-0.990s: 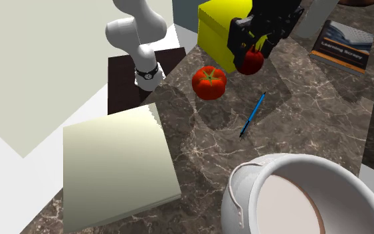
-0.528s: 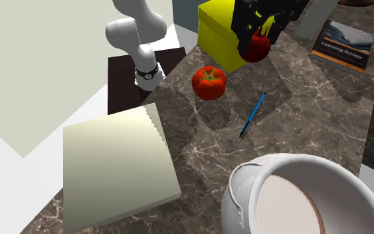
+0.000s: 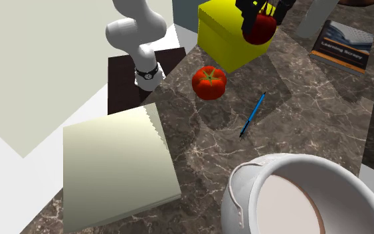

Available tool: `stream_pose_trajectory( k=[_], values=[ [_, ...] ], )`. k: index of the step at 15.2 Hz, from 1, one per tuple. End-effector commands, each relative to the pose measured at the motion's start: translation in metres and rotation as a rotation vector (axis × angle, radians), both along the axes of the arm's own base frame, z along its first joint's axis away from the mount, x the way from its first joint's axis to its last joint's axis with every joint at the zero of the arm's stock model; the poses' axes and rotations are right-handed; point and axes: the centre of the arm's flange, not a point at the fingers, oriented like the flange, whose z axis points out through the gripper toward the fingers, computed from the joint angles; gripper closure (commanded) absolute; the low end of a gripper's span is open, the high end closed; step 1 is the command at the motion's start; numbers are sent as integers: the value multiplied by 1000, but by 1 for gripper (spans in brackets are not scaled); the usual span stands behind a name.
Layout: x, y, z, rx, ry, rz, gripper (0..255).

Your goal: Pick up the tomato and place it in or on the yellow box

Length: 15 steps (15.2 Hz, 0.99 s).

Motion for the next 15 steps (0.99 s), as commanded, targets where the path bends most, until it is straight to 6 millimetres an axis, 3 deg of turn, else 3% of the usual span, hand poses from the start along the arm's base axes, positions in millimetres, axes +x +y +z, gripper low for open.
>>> stream_pose_trajectory(
  k=[1,15],
  values=[
    [-22,4,3,1,0,1,255],
    [-200,51,6,1,0,1,255]
  ],
)
